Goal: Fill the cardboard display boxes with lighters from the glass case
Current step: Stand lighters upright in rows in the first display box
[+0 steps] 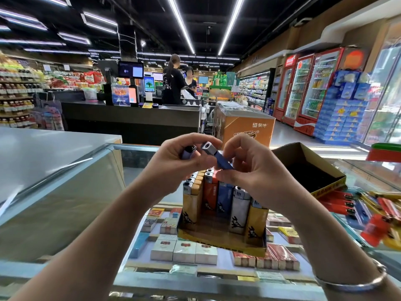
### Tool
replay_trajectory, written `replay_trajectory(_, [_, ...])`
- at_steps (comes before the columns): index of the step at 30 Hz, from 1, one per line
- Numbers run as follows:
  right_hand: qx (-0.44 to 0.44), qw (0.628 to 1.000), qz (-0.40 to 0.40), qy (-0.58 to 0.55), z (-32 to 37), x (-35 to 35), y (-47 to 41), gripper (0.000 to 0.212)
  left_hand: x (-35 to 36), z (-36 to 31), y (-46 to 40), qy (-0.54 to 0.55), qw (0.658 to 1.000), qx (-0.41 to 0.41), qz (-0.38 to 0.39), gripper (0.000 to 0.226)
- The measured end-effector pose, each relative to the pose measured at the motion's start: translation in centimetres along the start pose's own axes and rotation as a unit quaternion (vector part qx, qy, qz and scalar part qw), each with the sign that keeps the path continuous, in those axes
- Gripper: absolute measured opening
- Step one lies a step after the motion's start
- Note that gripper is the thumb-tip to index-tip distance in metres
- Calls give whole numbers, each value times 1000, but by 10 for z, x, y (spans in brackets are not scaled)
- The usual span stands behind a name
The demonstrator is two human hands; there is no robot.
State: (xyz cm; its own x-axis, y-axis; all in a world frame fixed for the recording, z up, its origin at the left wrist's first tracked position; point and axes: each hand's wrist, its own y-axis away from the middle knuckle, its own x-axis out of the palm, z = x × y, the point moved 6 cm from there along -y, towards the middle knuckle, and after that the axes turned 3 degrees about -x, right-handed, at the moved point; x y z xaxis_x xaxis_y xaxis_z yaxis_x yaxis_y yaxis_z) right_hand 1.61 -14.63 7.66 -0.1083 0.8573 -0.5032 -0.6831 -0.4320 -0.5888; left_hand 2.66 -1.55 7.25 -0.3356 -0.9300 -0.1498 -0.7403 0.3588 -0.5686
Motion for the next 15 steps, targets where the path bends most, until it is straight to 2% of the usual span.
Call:
replay_trajectory(4, [-28, 989, -18, 141, 3, 1, 0, 47, -1, 5, 0, -47, 999, -9, -3, 31])
replay_trajectory(7, [-91, 984, -74, 132, 12, -2, 3, 61, -5, 10, -2, -89, 996, -12, -21, 31])
replay_trajectory(8, [-98, 982, -109, 121, 13, -8, 3, 59, -8, 13, -3, -119, 992, -13, -40, 31])
replay_trajectory(11, [-62, 980, -179, 63, 7, -23, 2, 32, -19, 20, -3, -223, 970, -15, -94, 23])
replay_trajectory(13, [-38, 984, -172, 27, 0, -25, 0, 19, -22, 25, -4, -263, 960, -27, -96, 15])
replay_trajectory(15, [-33, 988, -149, 21, -2, -22, -2, 16, -23, 30, -5, -279, 956, -45, -81, 10])
